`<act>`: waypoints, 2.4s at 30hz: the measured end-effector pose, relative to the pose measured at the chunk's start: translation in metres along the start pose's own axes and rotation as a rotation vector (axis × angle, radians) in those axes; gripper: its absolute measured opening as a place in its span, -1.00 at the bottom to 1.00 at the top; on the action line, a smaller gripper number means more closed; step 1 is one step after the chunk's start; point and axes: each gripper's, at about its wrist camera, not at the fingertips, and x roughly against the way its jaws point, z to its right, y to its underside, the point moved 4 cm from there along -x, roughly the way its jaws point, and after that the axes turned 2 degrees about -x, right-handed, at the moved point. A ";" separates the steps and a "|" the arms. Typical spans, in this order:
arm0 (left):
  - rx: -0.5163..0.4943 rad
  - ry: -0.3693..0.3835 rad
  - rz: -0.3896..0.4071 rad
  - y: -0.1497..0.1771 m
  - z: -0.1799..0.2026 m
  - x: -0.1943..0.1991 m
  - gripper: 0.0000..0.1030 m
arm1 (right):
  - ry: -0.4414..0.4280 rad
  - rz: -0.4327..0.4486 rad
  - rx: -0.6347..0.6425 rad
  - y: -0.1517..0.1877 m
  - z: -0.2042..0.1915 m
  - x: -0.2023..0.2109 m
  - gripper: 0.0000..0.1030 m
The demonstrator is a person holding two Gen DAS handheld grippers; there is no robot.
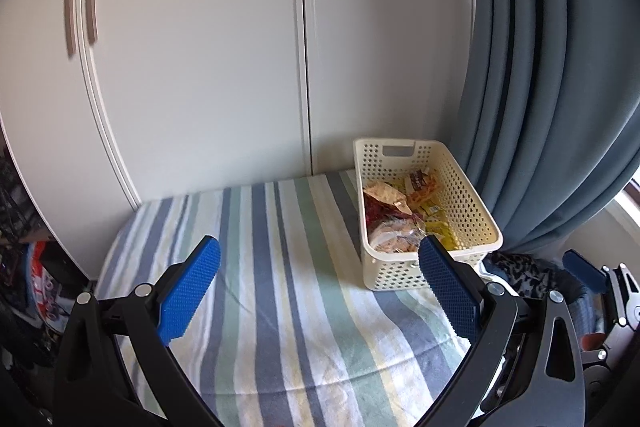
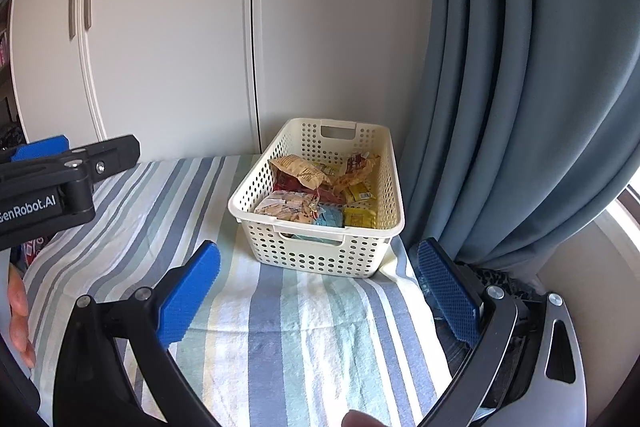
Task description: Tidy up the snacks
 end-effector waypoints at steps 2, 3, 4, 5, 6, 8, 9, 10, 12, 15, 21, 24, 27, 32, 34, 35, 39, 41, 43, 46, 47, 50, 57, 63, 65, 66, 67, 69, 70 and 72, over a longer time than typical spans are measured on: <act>0.005 0.007 -0.015 0.002 -0.001 -0.003 0.95 | 0.008 -0.007 0.011 0.001 -0.001 -0.001 0.91; 0.007 0.005 -0.020 0.003 -0.001 -0.005 0.95 | 0.014 -0.007 0.017 0.001 -0.001 -0.002 0.91; 0.007 0.003 -0.020 0.004 -0.001 -0.005 0.95 | 0.016 -0.004 0.021 0.001 -0.001 -0.002 0.91; 0.006 0.004 -0.020 0.004 -0.001 -0.005 0.95 | 0.014 -0.003 0.022 0.001 -0.001 -0.002 0.91; 0.005 0.003 -0.020 0.004 -0.001 -0.005 0.95 | 0.012 -0.004 0.023 0.002 -0.001 -0.002 0.91; 0.000 0.001 -0.023 0.005 0.000 -0.006 0.95 | 0.011 -0.005 0.027 0.002 -0.002 -0.002 0.91; -0.002 0.001 -0.024 0.004 0.000 -0.006 0.95 | 0.010 -0.005 0.030 0.002 -0.002 -0.002 0.91; -0.004 0.001 -0.025 0.005 0.001 -0.006 0.95 | 0.010 -0.004 0.034 0.003 -0.003 -0.002 0.91; -0.010 0.000 -0.028 0.006 0.002 -0.007 0.95 | 0.015 -0.002 0.039 0.003 -0.003 -0.001 0.91; -0.019 0.003 -0.033 0.007 0.004 -0.008 0.95 | 0.014 -0.008 0.037 0.003 -0.003 -0.001 0.91; -0.034 0.008 -0.045 0.012 0.006 -0.012 0.95 | 0.026 -0.011 0.022 0.002 -0.002 -0.002 0.91; -0.042 0.008 -0.053 0.015 0.007 -0.014 0.95 | 0.037 -0.005 0.022 0.001 -0.002 -0.001 0.91; -0.045 0.009 -0.057 0.018 0.007 -0.016 0.95 | 0.058 0.002 0.027 -0.001 -0.003 -0.002 0.91; -0.047 0.009 -0.059 0.024 0.006 -0.018 0.95 | 0.083 -0.004 0.040 -0.002 -0.006 -0.004 0.91; -0.042 0.015 -0.064 0.026 0.005 -0.019 0.95 | 0.094 -0.012 0.048 -0.001 -0.008 -0.006 0.91; -0.042 0.016 -0.066 0.027 0.004 -0.020 0.95 | 0.096 -0.015 0.050 -0.001 -0.008 -0.007 0.91; -0.046 -0.010 -0.062 0.029 -0.001 -0.023 0.95 | 0.106 -0.027 0.052 0.001 -0.008 -0.009 0.91; -0.040 -0.014 -0.063 0.030 -0.004 -0.024 0.95 | 0.109 -0.031 0.049 0.001 -0.008 -0.010 0.91; -0.036 -0.014 -0.063 0.031 -0.005 -0.024 0.95 | 0.117 -0.036 0.047 0.001 -0.007 -0.011 0.91; -0.034 -0.007 -0.060 0.031 -0.007 -0.024 0.95 | 0.121 -0.039 0.051 0.001 -0.007 -0.011 0.91; -0.034 -0.007 -0.059 0.031 -0.007 -0.024 0.95 | 0.125 -0.038 0.054 0.001 -0.007 -0.012 0.91; -0.034 -0.011 -0.061 0.031 -0.008 -0.024 0.95 | 0.135 -0.039 0.060 0.001 -0.007 -0.013 0.91; -0.034 -0.014 -0.064 0.031 -0.010 -0.026 0.95 | 0.136 -0.046 0.064 0.000 -0.008 -0.017 0.91; -0.034 -0.016 -0.065 0.031 -0.010 -0.026 0.95 | 0.144 -0.047 0.063 0.000 -0.007 -0.018 0.91; -0.034 -0.017 -0.064 0.031 -0.010 -0.026 0.95 | 0.142 -0.048 0.063 0.000 -0.007 -0.018 0.91; -0.034 -0.017 -0.064 0.031 -0.010 -0.027 0.95 | 0.143 -0.047 0.065 0.000 -0.007 -0.018 0.91; -0.034 -0.018 -0.064 0.031 -0.010 -0.027 0.95 | 0.143 -0.047 0.066 0.000 -0.007 -0.018 0.91; -0.035 -0.020 -0.066 0.031 -0.010 -0.027 0.95 | 0.141 -0.048 0.068 0.000 -0.008 -0.019 0.91; -0.035 -0.021 -0.066 0.031 -0.010 -0.027 0.95 | 0.138 -0.050 0.068 0.000 -0.008 -0.019 0.91; -0.034 -0.022 -0.063 0.031 -0.010 -0.026 0.95 | 0.132 -0.050 0.065 0.000 -0.008 -0.019 0.91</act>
